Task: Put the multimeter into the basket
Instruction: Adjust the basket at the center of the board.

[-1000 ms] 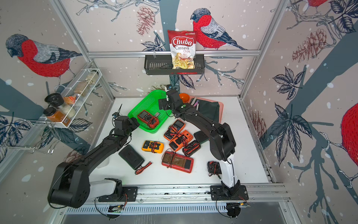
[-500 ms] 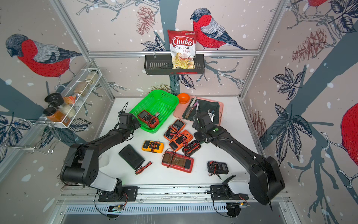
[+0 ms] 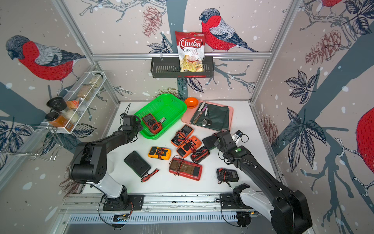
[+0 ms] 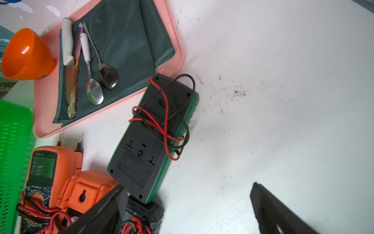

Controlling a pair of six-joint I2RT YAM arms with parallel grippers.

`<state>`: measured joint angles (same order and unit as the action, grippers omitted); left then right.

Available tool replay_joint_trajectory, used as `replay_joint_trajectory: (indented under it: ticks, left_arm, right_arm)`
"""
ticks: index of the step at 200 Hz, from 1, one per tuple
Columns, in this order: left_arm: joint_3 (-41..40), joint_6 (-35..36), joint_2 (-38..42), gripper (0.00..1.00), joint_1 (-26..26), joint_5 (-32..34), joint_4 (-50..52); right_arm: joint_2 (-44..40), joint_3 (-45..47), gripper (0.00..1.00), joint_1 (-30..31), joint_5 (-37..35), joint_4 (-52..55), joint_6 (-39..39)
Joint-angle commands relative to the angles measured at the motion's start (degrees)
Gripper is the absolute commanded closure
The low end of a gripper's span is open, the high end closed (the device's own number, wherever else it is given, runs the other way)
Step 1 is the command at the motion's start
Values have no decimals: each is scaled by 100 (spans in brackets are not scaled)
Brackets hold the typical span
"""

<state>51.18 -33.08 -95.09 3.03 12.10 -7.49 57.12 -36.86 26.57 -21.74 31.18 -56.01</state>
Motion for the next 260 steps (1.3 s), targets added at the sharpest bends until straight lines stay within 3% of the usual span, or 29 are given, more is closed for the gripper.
replay_joint_trajectory:
  ticks: [1,14,59,81,113,182,260]
  left_arm:
    - [151,525,-145,66,-90,87,488]
    - [291,641,-185,63,-131,156,606]
    - [472,882,87,38,-171,240,801]
    - [462,867,311,19,-164,233,884]
    - [352,863,769,2,-163,208,935]
    - [-117,680,1847,2,-166,-265,629]
    - [-354,746,2019,2,-158,-867,269]
  right_arm:
    - [-198,197,1,-134,269,35,-195]
    - [-297,282,1,-225,415,-89,-212]
    - [-269,285,1,-564,681,-85,-33]
    - [-199,332,1,-903,1070,-369,174]
    - [20,364,1,-1061,1335,-709,308]
    - [1301,73,1,-1030,1664,-1929,320]
    - [2684,-742,1,-855,917,-1876,18]
